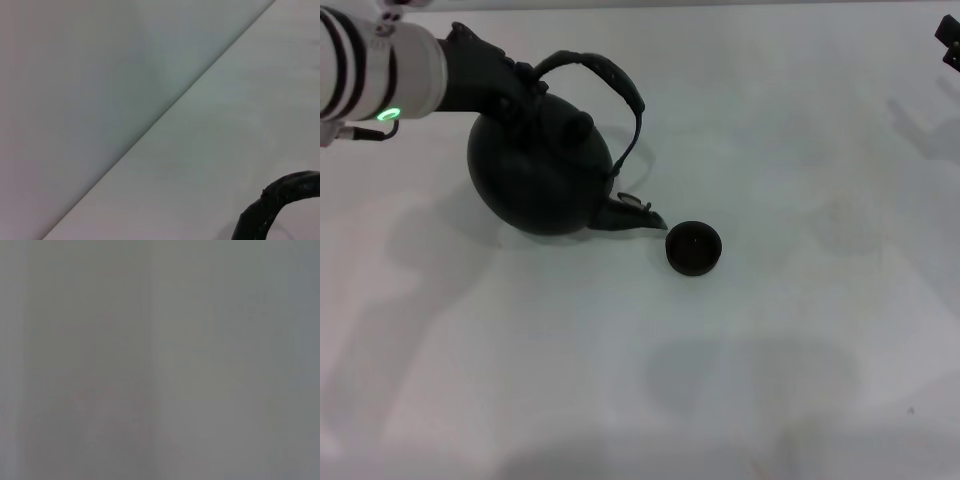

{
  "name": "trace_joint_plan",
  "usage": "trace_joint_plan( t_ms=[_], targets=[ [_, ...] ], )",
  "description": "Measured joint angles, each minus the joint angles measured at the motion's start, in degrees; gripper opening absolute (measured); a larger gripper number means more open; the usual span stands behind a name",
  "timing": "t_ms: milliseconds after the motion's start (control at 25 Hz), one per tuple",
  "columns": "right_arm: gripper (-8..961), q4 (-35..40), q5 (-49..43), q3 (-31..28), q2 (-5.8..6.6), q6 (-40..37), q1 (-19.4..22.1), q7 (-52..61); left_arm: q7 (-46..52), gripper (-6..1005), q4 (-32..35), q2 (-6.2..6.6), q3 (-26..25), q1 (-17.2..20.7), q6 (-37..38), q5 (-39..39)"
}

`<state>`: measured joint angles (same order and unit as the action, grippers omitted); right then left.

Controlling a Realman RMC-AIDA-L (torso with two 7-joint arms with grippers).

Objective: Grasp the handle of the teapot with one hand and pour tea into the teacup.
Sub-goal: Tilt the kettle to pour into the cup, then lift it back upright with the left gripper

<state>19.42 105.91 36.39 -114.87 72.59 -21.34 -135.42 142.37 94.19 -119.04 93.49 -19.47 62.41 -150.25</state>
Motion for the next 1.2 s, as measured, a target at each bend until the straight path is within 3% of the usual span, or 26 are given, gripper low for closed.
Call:
trace_joint_plan(
  t_ms=[1200],
  targets=[
    [872,-0.3,0.0,0.0,-0.09,-2.1,-0.1,-0.6,4.7,160,0.0,0.06,4.0,-7.8,3.9,-6.3]
  ],
)
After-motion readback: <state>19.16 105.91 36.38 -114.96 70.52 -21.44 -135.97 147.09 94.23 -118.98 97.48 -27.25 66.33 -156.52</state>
